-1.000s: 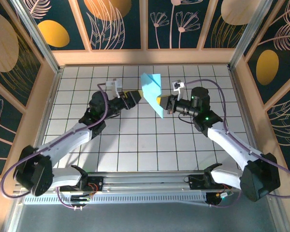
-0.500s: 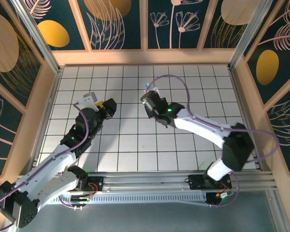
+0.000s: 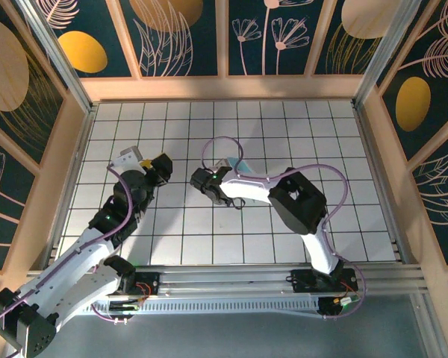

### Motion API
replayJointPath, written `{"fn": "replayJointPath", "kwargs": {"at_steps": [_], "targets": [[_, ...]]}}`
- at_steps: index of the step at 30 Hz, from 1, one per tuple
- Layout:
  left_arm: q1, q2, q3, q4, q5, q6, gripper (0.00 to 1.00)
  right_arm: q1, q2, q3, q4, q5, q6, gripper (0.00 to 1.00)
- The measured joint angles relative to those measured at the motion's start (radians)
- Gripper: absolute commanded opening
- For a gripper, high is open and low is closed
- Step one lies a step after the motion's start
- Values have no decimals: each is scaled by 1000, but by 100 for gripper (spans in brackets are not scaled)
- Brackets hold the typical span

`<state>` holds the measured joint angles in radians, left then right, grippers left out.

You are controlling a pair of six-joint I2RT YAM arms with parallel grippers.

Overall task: Fold a paper plane with a square sheet of paper (fold left side to right side)
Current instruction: Turn over the paper at the center of the table.

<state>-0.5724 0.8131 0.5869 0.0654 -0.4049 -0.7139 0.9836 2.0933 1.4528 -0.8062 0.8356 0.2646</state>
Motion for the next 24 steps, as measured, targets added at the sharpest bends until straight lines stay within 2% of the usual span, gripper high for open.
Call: {"fn": "replayJointPath", "kwargs": {"at_steps": [7, 11, 17, 24], "targets": [[0, 17, 0, -3, 4, 0, 66, -5, -13, -13, 50, -146, 1, 48], [0, 52, 0, -1, 28, 0, 68, -32, -111, -80, 120, -261, 2, 61], [0, 173, 1, 31, 119, -24, 68, -131, -348, -219, 262, -403, 10, 68], [0, 450, 66, 122, 336, -93, 65, -311, -677, -506, 520, -627, 84, 77]]}}
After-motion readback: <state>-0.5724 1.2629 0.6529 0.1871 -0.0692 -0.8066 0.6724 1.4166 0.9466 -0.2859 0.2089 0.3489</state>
